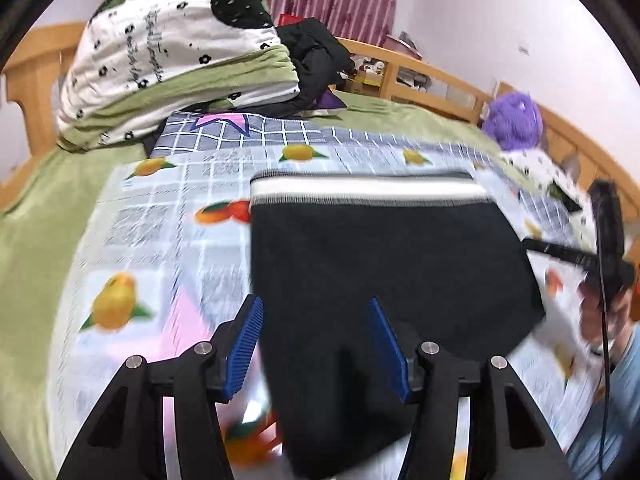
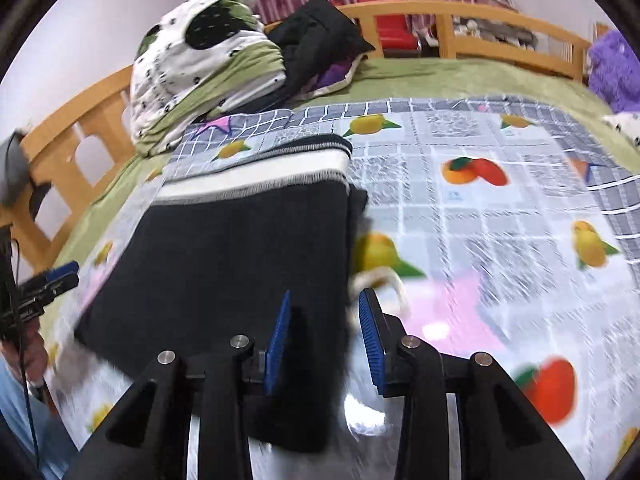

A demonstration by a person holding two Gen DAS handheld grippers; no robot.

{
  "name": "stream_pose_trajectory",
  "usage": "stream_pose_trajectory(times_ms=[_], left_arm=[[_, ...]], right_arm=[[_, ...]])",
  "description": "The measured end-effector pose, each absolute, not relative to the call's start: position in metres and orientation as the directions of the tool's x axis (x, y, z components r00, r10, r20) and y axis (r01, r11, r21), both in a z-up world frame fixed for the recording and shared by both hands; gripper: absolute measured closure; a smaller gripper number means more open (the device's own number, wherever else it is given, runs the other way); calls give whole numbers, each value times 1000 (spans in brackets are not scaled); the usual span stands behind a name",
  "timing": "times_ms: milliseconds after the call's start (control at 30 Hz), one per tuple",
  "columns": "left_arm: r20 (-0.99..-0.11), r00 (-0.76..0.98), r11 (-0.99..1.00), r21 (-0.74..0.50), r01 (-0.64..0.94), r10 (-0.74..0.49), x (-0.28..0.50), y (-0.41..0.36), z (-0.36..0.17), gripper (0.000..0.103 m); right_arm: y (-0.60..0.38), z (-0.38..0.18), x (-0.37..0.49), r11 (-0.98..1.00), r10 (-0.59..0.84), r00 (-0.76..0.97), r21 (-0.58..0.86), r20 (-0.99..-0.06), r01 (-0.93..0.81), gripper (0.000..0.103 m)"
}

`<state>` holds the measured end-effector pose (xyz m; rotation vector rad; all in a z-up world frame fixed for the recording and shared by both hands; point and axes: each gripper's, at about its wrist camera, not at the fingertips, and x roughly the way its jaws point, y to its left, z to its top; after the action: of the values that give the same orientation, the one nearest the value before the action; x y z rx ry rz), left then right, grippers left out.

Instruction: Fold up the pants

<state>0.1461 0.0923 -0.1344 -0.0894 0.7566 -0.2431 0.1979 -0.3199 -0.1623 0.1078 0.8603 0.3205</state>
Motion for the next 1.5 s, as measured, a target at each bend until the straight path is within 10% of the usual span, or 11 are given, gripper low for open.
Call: stream_pose_trajectory(times_ms=[600, 1500], left_arm=[[-759, 579, 944, -324, 59, -297, 298, 95, -192, 49], [-804, 572, 984, -173, 37, -163, 27, 47, -136, 45]], right_arm=[[-278, -185, 336, 983, 161, 632, 66, -758, -171, 74], [-308, -131, 75, 992, 107, 624, 38, -774, -124, 70]])
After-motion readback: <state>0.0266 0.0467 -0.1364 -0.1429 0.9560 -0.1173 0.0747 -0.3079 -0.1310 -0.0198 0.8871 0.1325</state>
